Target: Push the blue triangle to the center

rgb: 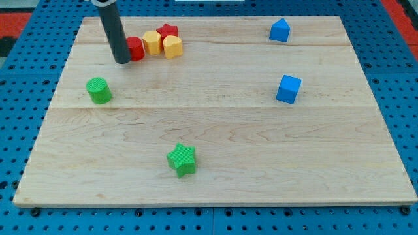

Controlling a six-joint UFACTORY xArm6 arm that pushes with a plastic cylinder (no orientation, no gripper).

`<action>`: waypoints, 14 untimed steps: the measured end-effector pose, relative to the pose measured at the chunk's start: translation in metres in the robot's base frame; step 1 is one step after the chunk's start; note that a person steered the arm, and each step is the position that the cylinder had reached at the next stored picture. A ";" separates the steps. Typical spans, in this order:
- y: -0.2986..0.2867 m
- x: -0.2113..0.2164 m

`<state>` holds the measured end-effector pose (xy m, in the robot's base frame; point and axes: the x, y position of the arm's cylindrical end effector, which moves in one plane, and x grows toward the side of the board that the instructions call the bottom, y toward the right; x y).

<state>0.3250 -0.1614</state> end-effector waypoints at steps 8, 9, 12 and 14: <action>0.350 -0.089; 0.293 -0.057; 0.293 -0.082; 0.225 -0.068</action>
<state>0.2575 0.0632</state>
